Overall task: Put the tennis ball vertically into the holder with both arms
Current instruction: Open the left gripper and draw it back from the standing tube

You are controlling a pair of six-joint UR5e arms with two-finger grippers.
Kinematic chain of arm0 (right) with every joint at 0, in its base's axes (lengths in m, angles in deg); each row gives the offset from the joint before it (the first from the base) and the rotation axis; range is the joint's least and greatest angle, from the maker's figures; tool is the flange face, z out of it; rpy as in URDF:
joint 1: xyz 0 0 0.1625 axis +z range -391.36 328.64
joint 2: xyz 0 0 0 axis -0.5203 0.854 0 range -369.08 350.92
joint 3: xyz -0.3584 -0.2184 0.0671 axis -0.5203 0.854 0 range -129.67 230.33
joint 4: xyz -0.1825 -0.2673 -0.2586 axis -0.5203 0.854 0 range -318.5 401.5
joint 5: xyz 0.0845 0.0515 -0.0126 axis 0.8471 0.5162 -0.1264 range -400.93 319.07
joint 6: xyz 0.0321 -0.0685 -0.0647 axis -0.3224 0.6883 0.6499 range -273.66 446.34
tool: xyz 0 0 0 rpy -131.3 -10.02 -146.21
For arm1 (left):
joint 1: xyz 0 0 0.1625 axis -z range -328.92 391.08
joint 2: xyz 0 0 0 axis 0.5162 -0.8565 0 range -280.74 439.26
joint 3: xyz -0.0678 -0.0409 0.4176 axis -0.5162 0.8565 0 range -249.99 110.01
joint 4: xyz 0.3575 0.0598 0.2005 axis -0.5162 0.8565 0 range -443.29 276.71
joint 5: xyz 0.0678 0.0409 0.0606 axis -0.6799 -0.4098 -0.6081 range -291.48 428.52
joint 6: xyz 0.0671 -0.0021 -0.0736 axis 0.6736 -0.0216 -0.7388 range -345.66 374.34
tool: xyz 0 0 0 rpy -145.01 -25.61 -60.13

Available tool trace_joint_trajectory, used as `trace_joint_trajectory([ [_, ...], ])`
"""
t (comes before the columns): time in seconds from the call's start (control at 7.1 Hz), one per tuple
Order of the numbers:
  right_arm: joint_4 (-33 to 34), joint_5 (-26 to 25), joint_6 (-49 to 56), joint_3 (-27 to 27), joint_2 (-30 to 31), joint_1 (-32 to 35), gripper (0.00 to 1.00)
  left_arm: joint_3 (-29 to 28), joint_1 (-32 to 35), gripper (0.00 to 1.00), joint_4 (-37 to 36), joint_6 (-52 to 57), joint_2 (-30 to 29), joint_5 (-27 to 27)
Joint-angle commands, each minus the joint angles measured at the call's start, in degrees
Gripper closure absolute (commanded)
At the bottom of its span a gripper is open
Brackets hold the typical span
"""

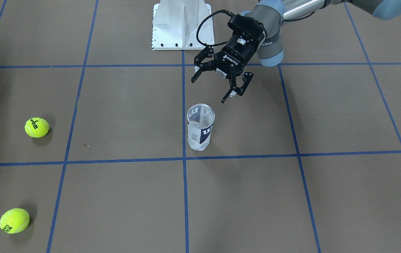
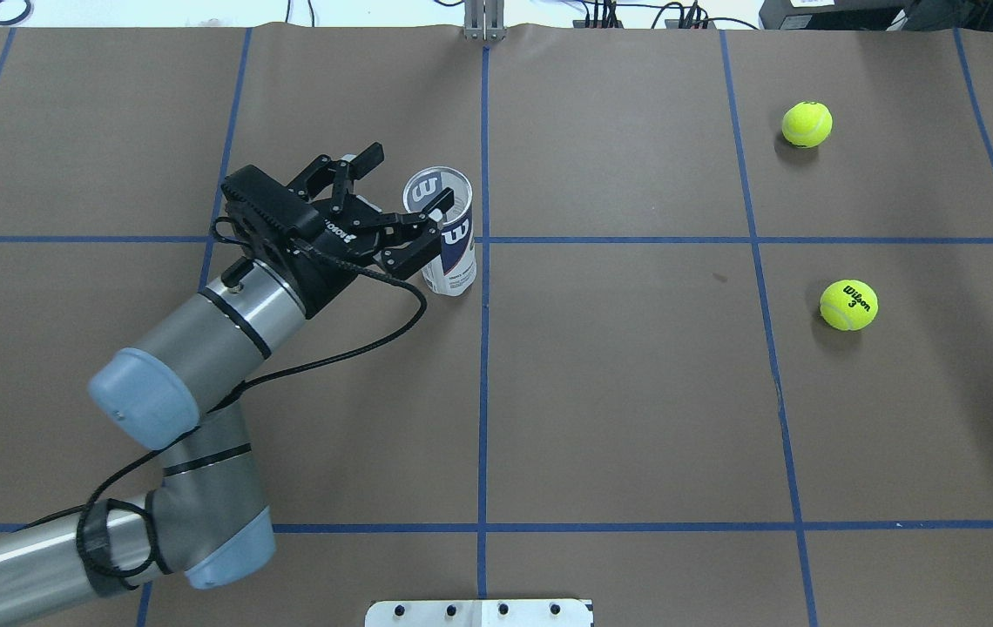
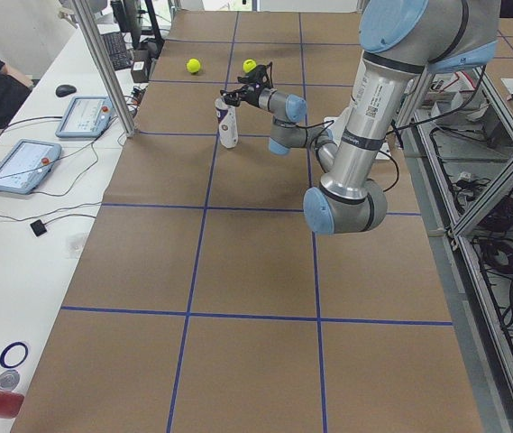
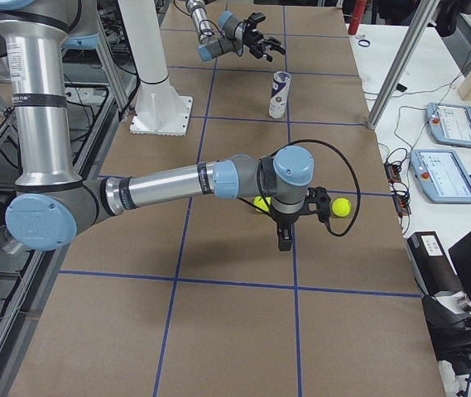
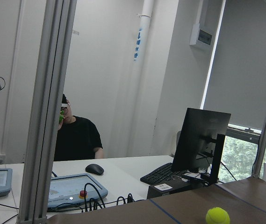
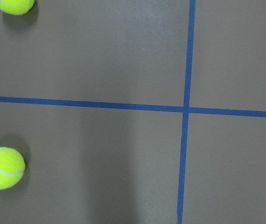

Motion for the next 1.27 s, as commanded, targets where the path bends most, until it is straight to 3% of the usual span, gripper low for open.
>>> trace_joint_trajectory([
  [0.0,0.1,-0.6,0.4,0.0,-1.3,-0.1,0.01,8.0,2.8,0.01,-7.7,1.2,6.4,6.7],
  [0.42,-1.1,0.2,-0.5,0.7,-0.8,-1.2,0.01,8.0,6.7,0.01,-18.5,0.0,11.0,22.1],
  [0.56,-1.1,0.1,-0.9,0.3,-1.5,-5.7,0.01,7.7,7.1,0.01,-20.7,0.0,12.6,25.9],
  [0.99,-7.1,-0.6,-16.2,0.6,-3.7,-17.8,0.01,7.0,7.1,0.01,-20.7,-0.7,13.4,29.6],
  [1.13,-8.4,-3.0,-19.4,2.3,-6.3,-21.6,0.01,5.6,6.6,0.01,-20.6,-2.6,12.7,29.5],
])
